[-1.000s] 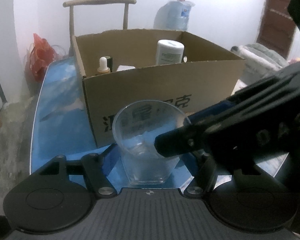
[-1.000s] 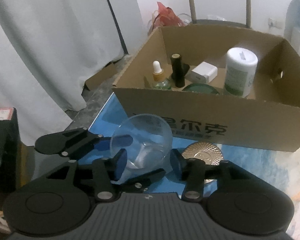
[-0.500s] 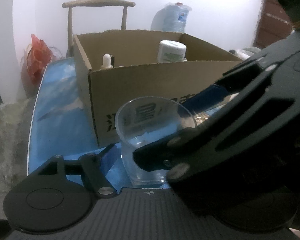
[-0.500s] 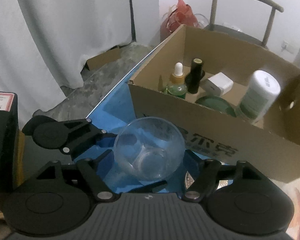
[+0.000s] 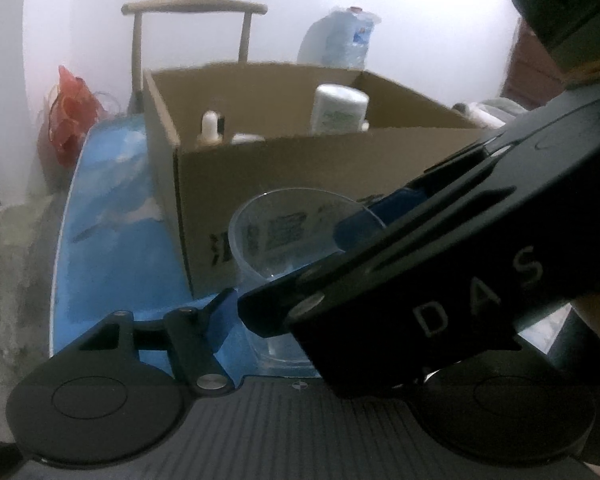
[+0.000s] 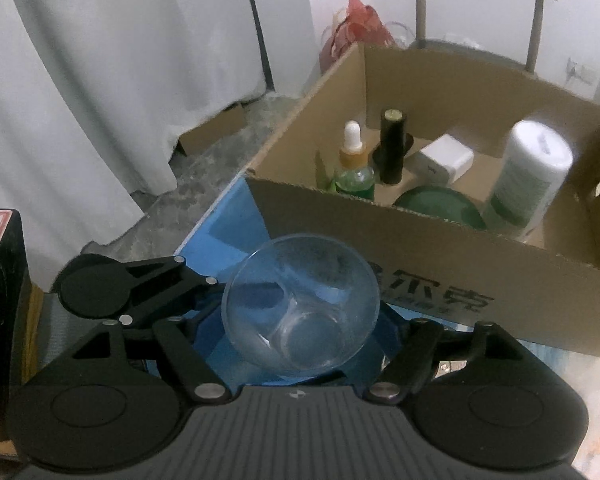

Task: Organize rigid objects
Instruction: 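Close the right gripper on the glass cup's rim, then lift the glass cup with the right gripper up over the box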

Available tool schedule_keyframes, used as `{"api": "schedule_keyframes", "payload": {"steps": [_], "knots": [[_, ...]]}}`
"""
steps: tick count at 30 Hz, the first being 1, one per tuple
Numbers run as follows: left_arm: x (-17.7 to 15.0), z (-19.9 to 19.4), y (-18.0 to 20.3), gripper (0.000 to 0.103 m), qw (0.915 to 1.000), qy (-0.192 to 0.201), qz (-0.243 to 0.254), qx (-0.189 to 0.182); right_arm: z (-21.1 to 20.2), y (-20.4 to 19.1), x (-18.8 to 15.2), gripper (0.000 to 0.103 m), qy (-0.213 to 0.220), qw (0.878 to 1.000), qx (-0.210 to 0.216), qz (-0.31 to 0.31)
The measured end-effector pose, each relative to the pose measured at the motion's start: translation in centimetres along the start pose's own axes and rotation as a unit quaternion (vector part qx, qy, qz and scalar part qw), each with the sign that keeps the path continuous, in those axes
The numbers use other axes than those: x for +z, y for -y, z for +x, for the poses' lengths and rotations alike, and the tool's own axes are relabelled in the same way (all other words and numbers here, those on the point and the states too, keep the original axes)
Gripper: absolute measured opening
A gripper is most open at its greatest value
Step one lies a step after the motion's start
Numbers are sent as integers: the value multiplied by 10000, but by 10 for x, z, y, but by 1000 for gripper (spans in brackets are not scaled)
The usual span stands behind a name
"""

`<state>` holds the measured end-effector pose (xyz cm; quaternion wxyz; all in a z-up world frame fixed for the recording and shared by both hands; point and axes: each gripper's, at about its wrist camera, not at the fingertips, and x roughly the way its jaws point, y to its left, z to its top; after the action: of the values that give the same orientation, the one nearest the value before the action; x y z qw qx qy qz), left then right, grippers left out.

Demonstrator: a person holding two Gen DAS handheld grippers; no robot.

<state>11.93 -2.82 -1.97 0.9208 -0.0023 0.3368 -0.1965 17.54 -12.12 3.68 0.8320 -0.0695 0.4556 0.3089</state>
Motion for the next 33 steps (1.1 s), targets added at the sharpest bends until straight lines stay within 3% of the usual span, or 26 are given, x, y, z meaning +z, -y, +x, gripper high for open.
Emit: {"api": "schedule_keyframes", "payload": {"steps": [4,8,15,19,22,28,33], "knots": [[20,-27,15,68,9991,315,250,120,-38,-7,4,79,474,9988,-10,-95],[61,-46,34,68,9951,739,612,243,-84,-2,23,79,1059,9939,-87,-308],[157,-15,54,68,9907,998,926,-78,-128,55,86,79,1500,9871,-469,-293],[208,33,58,68,9914,772,1001,-340,-122,110,128,79,1393,9886,-578,22],[228,72,56,68,9937,414,905,-521,-102,151,147,79,1165,9912,-541,323],[231,141,49,68,9945,-456,659,-669,-50,215,156,79,522,9944,-243,883],[225,170,40,68,9921,-889,496,-731,-25,237,147,79,224,9929,-101,1160]]}}
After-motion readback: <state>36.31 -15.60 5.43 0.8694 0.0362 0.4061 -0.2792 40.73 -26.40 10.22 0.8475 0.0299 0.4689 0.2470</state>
